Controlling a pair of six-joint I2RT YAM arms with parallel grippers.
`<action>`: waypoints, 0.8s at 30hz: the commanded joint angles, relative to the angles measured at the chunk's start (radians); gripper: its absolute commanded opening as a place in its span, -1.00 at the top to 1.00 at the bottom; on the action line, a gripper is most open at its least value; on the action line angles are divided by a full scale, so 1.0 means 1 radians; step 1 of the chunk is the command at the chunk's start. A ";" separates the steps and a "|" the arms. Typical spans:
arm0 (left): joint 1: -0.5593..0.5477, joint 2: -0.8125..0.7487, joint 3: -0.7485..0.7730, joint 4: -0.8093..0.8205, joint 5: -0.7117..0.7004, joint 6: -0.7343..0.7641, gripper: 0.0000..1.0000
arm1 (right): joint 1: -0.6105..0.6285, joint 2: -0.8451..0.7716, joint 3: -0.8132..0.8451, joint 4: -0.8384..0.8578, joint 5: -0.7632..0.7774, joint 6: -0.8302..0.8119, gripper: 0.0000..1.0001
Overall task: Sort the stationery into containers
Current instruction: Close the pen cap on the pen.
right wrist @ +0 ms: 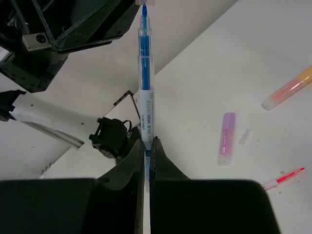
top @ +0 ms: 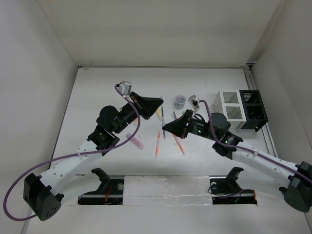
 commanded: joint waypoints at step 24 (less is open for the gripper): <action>-0.002 -0.011 -0.080 0.165 0.061 0.046 1.00 | -0.010 -0.001 0.087 0.073 0.061 0.074 1.00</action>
